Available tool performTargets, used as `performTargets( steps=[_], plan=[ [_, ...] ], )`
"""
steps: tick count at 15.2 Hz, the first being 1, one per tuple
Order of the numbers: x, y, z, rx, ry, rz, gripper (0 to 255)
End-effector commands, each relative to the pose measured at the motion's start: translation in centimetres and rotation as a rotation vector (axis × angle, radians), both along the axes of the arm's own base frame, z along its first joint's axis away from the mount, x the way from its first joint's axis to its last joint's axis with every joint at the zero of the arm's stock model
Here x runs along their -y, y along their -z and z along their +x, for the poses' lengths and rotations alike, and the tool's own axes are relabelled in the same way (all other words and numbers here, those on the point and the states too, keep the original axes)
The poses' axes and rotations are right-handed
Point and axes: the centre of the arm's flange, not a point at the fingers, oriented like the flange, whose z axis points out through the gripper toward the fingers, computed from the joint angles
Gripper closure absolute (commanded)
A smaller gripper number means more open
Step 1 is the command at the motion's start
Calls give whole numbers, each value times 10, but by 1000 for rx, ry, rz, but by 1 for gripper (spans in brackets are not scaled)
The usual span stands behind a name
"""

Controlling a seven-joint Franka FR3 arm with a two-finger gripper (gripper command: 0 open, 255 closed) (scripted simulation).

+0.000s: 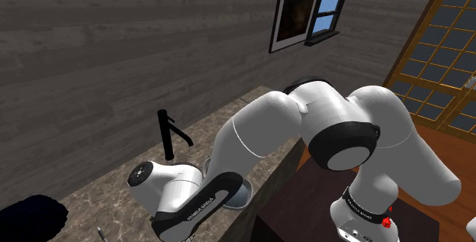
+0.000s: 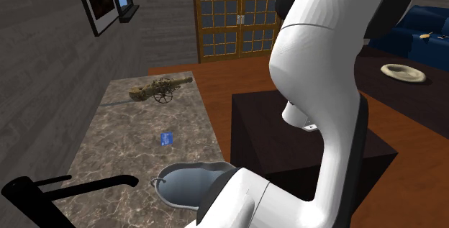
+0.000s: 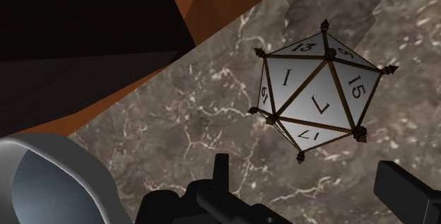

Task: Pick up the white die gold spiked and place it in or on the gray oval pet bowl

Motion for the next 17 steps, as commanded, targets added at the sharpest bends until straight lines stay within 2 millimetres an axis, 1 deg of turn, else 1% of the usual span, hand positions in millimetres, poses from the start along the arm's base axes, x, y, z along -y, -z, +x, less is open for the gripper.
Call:
performTargets(
  steps=[1,5,6,15,16,17],
  plan=[
    [0,1,0,0,0,0,0],
    [0,1,0,0,0,0,0],
    [0,1,0,0,0,0,255],
    [0,1,0,0,0,0,255],
    [0,1,0,0,0,0,0],
    [2,-6,-14,29,73,34,0]
  ],
)
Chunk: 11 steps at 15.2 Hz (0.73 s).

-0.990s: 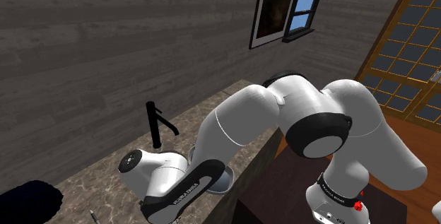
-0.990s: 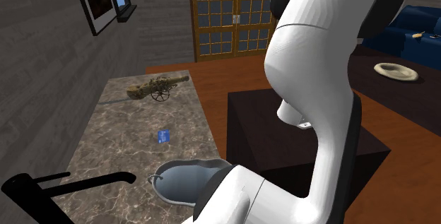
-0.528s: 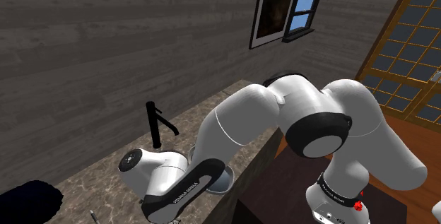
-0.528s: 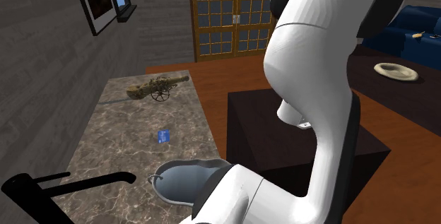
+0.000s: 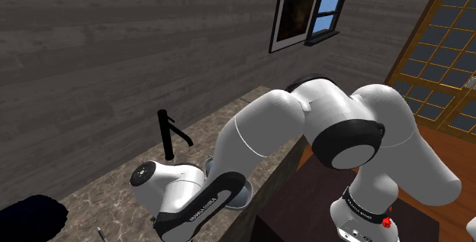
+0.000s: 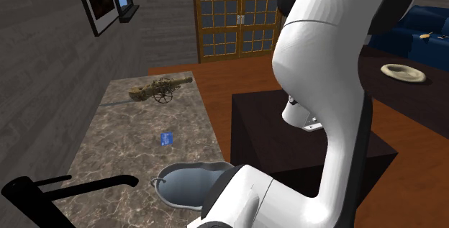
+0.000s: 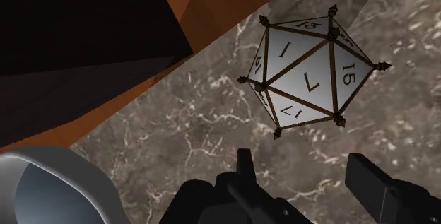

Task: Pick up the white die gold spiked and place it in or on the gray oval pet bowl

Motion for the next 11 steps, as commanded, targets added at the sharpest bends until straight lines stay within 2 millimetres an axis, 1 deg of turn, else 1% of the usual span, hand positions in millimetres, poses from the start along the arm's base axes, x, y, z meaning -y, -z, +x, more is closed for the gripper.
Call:
performTargets(
  steps=[1,4,11],
  plan=[
    [2,-9,-21,47,116,54,0],
    [1,-24,-62,129,323,150,0],
    [2,13,-62,129,323,150,0]
  ],
)
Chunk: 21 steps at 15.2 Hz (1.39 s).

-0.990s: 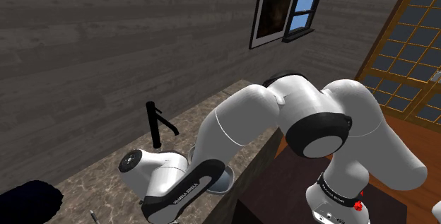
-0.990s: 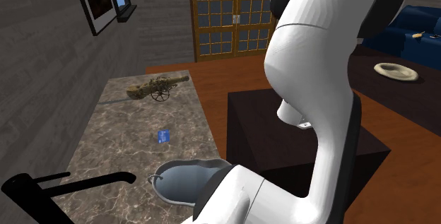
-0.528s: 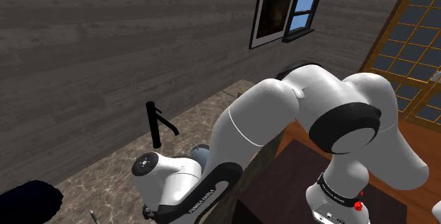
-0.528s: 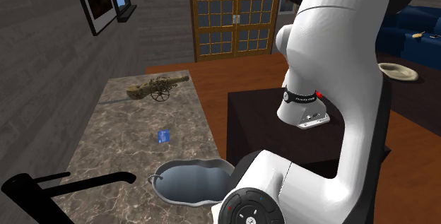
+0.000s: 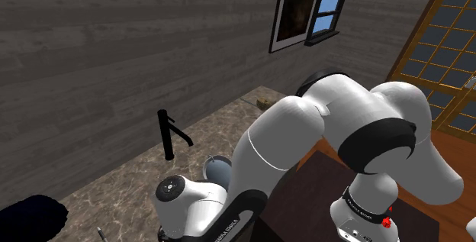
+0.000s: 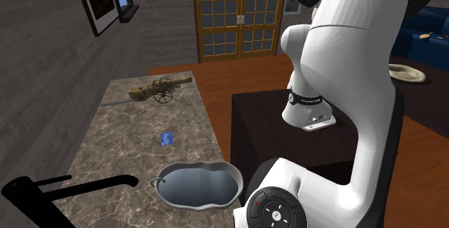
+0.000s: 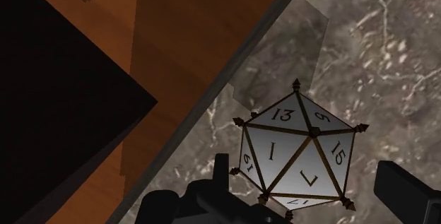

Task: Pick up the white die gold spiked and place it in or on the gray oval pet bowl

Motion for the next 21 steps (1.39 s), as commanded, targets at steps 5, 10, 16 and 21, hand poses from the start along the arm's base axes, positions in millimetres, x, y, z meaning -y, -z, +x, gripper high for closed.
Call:
performTargets(
  steps=[5,10,16,21],
  plan=[
    [0,8,-1,0,1,1,0],
    [0,8,-1,0,1,1,255],
    [0,8,-1,0,1,1,255],
    [0,-8,-1,0,1,1,255]
  ],
)
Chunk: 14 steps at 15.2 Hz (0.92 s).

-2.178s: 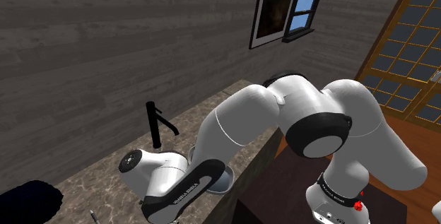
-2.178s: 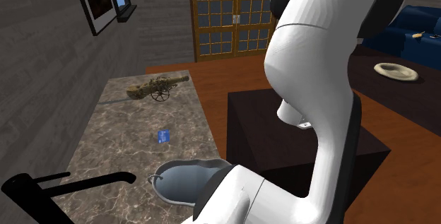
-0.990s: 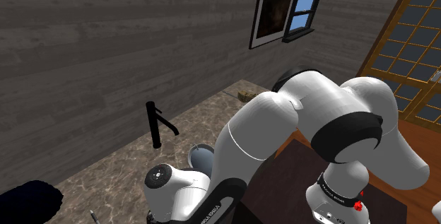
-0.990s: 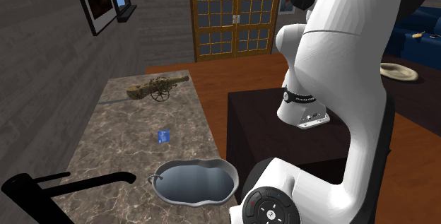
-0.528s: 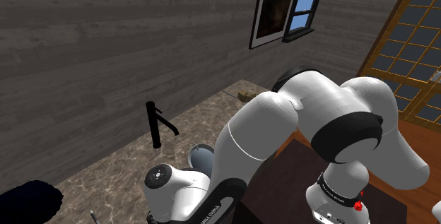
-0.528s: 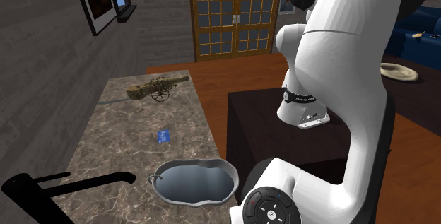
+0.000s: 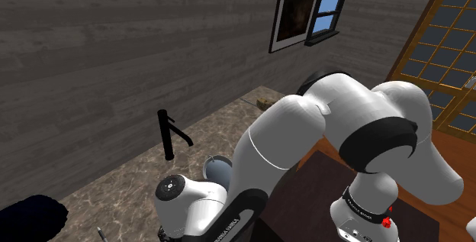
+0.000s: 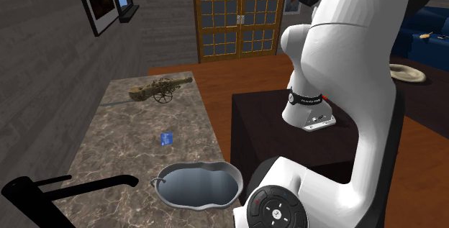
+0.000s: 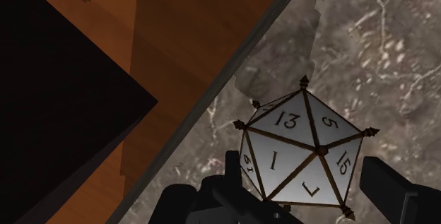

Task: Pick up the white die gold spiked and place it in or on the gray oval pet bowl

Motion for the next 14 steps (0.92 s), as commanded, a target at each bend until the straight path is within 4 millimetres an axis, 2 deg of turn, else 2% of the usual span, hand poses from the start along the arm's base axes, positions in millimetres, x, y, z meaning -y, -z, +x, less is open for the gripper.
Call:
performTargets(
  steps=[1,14],
  plan=[
    [0,-11,-1,0,0,0,255],
    [0,-79,-1,0,0,0,255]
  ],
)
